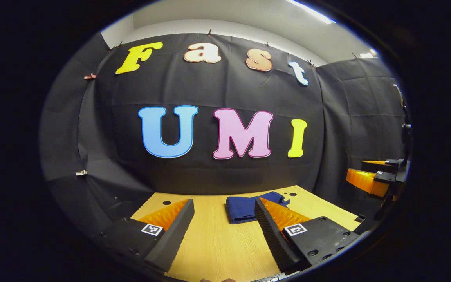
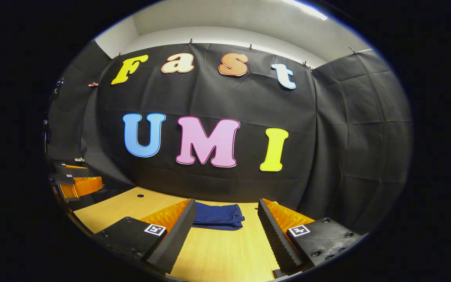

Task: Grasp the waist and the cuffs of the jeans and fold them to make the two legs overlap; first hold the waist and fold one-third of the jeans toward the cuffs, then hold the cuffs and fold the remaining one-third in the same direction to finish folding.

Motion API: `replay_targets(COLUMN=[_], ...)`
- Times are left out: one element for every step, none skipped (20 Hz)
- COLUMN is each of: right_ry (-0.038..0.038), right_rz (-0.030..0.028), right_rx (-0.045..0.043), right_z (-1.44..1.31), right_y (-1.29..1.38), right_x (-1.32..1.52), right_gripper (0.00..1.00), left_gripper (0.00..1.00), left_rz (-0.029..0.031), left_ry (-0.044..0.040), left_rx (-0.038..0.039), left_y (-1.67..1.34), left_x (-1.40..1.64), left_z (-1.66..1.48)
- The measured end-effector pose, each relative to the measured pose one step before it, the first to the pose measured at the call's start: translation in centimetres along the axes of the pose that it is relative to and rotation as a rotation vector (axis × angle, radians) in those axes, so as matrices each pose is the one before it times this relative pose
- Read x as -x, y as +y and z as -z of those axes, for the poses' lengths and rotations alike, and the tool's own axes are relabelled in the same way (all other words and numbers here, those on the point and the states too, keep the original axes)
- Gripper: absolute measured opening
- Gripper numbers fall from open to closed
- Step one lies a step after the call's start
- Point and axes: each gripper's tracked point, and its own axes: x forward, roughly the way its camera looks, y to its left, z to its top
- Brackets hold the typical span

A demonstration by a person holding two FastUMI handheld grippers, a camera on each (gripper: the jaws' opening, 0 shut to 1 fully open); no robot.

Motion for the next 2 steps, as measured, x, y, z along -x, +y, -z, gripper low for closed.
replay_targets(right_ry=[0.00084, 0.0024], right_rz=[-0.00141, 0.00212], right_rx=[0.00044, 0.00106], right_z=[-0.023, -0.018], right_y=[0.173, -0.005], right_x=[0.029, 0.03], right_gripper=[0.97, 0.94], left_gripper=[0.97, 0.97], left_rz=[-0.0015, 0.00045], left_ry=[0.00205, 0.00122], left_rx=[0.00274, 0.00376], left_y=[0.139, 0.027], left_x=[0.029, 0.032], left_z=[0.093, 0.079])
